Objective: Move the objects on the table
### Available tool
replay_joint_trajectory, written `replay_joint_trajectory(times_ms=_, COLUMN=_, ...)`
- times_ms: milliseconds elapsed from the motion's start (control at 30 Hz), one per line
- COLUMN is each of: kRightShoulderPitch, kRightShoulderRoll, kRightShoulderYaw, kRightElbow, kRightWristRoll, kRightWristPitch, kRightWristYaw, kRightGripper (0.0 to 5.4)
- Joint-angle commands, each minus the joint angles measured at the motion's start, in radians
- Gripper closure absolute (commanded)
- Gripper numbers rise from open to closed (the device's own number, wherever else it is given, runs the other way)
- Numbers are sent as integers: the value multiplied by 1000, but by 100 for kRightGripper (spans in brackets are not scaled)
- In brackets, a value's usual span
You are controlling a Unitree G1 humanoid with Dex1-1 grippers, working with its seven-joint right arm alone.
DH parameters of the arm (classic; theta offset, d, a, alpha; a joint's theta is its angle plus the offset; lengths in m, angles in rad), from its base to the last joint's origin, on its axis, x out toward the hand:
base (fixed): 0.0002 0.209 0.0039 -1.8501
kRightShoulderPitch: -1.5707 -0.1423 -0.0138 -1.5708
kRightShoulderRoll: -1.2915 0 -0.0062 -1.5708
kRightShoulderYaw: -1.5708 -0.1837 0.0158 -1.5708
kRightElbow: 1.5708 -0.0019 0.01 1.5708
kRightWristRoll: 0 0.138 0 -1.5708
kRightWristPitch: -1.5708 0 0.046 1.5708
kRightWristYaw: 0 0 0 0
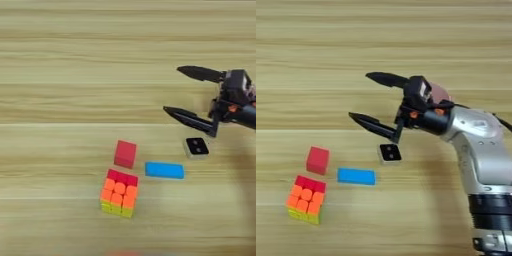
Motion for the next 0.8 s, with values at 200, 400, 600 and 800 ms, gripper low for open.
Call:
replay_joint_trajectory(times_ms=200, kRightShoulderPitch=-38, kRightShoulderRoll=-99, kRightShoulderYaw=-32, kRightElbow=143, kRightWristRoll=-40, kRightWristPitch=-108, kRightWristYaw=51, kRightGripper=4)
replay_joint_trajectory(times_ms=400, kRightShoulderPitch=-32, kRightShoulderRoll=-112, kRightShoulderYaw=2, kRightElbow=259, kRightWristRoll=-87, kRightWristPitch=-172, kRightWristYaw=113, kRightGripper=4)
replay_joint_trajectory(times_ms=600, kRightShoulderPitch=-28, kRightShoulderRoll=-111, kRightShoulderYaw=39, kRightElbow=341, kRightWristRoll=-144, kRightWristPitch=-223, kRightWristYaw=136, kRightGripper=4)
replay_joint_trajectory(times_ms=800, kRightShoulderPitch=-34, kRightShoulderRoll=-102, kRightShoulderYaw=73, kRightElbow=414, kRightWristRoll=-202, kRightWristPitch=-274, kRightWristYaw=125, kRightGripper=4)
